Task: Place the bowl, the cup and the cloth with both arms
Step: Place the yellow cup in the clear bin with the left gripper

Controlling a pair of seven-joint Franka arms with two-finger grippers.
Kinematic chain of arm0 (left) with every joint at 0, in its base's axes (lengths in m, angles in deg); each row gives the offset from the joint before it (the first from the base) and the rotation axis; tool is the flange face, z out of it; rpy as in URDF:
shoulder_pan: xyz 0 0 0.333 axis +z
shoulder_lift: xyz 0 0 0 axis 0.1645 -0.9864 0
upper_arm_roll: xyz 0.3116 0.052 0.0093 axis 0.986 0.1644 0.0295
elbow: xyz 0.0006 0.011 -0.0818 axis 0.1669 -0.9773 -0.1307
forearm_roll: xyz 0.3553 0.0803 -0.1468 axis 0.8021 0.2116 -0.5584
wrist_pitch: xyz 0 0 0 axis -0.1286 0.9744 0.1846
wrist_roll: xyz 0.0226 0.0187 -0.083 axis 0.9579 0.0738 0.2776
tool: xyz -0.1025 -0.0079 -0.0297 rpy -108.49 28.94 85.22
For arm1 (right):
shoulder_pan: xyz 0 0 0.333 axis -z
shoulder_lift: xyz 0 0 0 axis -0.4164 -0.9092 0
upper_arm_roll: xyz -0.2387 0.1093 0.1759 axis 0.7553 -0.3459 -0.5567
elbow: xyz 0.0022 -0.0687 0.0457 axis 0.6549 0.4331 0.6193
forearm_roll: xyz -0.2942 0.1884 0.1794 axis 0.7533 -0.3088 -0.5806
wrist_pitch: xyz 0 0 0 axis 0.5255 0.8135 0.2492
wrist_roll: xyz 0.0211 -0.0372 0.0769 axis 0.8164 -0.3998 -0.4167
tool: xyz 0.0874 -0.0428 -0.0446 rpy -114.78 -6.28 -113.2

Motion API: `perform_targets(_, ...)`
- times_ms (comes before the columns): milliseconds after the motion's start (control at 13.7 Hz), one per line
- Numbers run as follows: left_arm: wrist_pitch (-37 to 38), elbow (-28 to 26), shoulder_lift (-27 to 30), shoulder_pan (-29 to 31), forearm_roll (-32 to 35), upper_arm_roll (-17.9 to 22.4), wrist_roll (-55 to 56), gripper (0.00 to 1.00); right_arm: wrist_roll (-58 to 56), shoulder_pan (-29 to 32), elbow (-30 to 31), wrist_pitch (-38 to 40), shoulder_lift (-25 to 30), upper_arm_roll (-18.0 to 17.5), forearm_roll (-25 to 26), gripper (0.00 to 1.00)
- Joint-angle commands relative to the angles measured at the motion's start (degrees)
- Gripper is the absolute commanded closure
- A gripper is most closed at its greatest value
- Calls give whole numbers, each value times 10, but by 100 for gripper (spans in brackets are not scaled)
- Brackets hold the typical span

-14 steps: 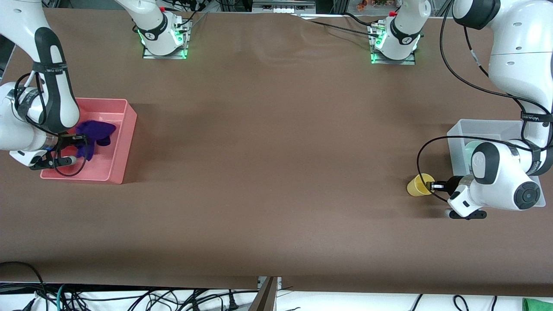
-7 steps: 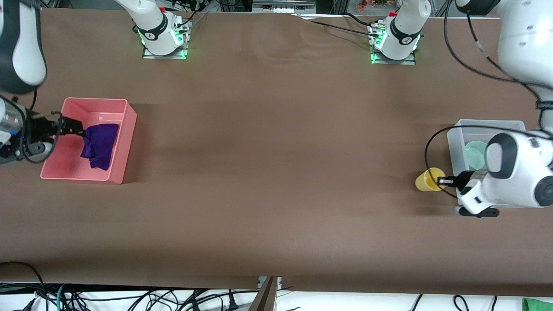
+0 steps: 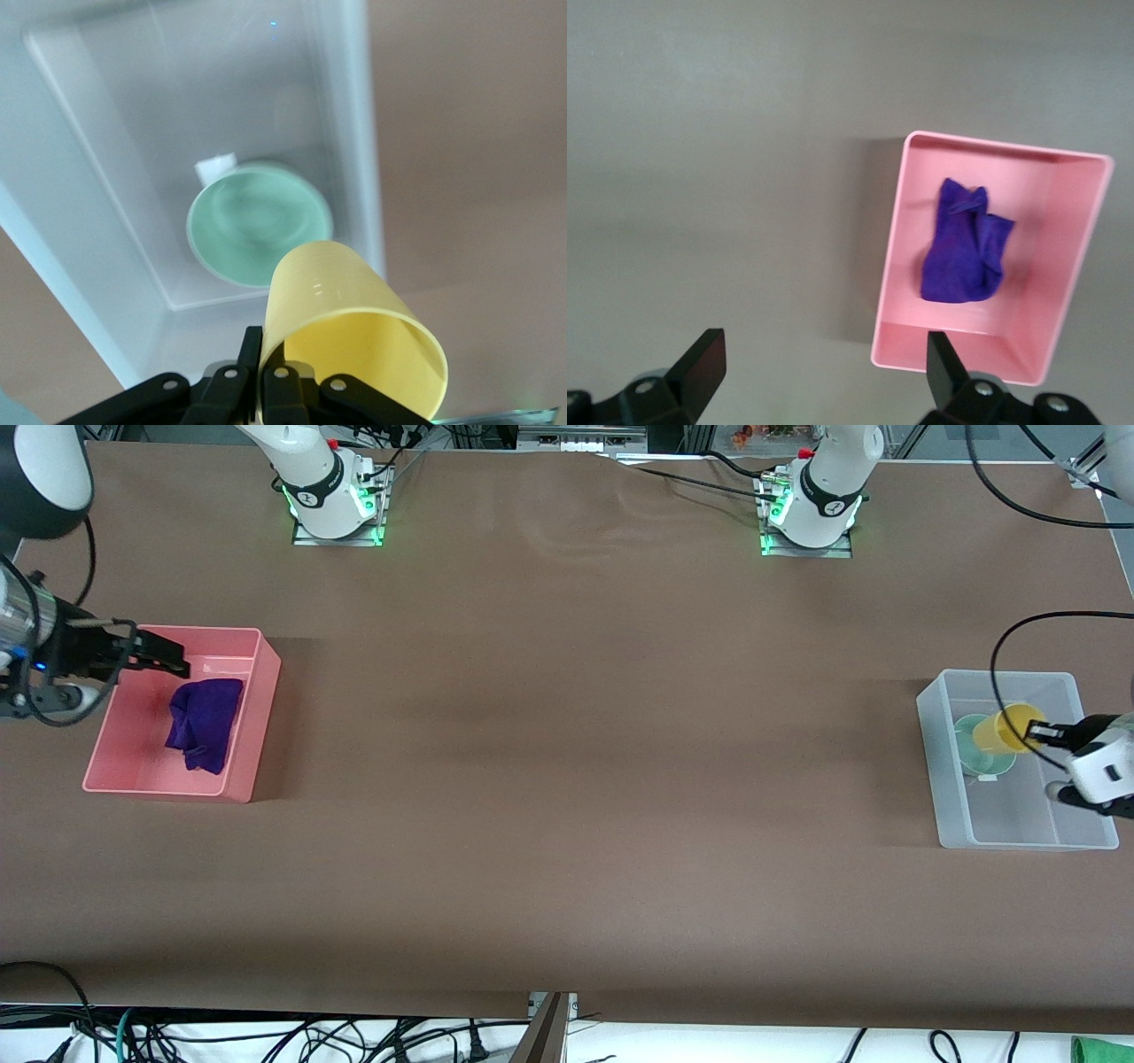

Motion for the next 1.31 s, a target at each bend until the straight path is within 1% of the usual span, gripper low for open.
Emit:
perform_targets(0, -78, -62, 2, 24, 8, -14, -19, 100, 6, 8, 5, 14, 42, -32, 35, 0)
perform_targets(73, -104, -79, 1, 30, 8, -14, -19, 78, 12, 9, 5, 25, 42, -38, 36, 0)
perform_targets(146, -115, -80, 1, 30, 8, -13, -15, 27, 24, 9, 3, 34, 42, -47, 36, 0)
perform_targets(219, -113, -75, 5, 26, 8, -14, -19, 0, 50, 9, 3, 33, 42, -53, 32, 0)
perform_targets(365, -93, -67, 35, 24, 8, -22, -23, 0, 61, 8, -3, 36, 29, -50, 28, 0)
perform_targets(438, -68, -56, 51, 21, 7, -42, -16, 0, 61, 8, -10, 36, 23, -49, 22, 0)
perform_targets(583, -8, -18, 76, 21, 6, -92, 6, 0, 61, 5, -23, 35, 15, -51, 20, 0)
perform_targets(802, 54, 37, 90, 19, -10, -175, 106, 0, 58, 7, -25, 30, 11, -50, 23, 0)
perform_targets(948, 72, 45, 94, 21, -13, -225, 146, 0, 58, 9, -33, 30, 6, -48, 21, 0)
perform_targets(1021, 71, 38, 116, 10, -14, -234, 162, 0, 58, 9, -35, 30, 3, -48, 22, 0)
perform_targets(1094, 73, 27, 141, -30, -26, -222, 200, 0, 58, 9, -35, 29, 2, -48, 22, 0)
perform_targets(1167, 72, 9, 172, -72, -57, -173, 260, 0, 58, 9, -36, 29, 2, -48, 22, 0)
perform_targets(1240, 68, -7, 200, -134, -100, -109, 324, 0, 58, 8, -35, 29, 2, -49, 22, 0)
